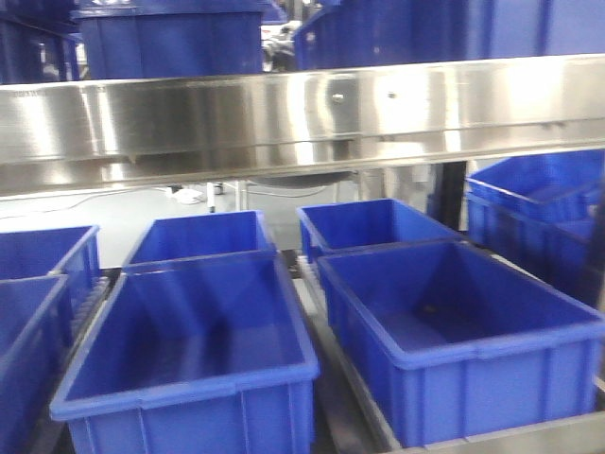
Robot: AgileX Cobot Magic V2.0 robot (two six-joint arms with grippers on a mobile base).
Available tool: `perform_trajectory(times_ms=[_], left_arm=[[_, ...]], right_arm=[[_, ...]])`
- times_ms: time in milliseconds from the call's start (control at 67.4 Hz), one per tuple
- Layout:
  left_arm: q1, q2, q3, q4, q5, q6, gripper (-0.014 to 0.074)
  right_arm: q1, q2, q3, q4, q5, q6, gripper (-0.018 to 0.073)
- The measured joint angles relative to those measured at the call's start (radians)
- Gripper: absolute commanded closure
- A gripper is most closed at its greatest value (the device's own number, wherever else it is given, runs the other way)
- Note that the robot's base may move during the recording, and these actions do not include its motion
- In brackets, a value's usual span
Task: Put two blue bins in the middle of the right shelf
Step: 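Back the base away from the shelf and turn, bin held in both grippers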
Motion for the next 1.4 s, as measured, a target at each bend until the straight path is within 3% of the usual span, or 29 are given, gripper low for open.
perform_trajectory(times_ms=[1396], left_arm=[[0.0,0.0,0.0,-0.004,-0.01,0.0,0.0707]], right_arm=[[-0.002,0.002,0.0,0.003,0.0,0.0,0.0721]])
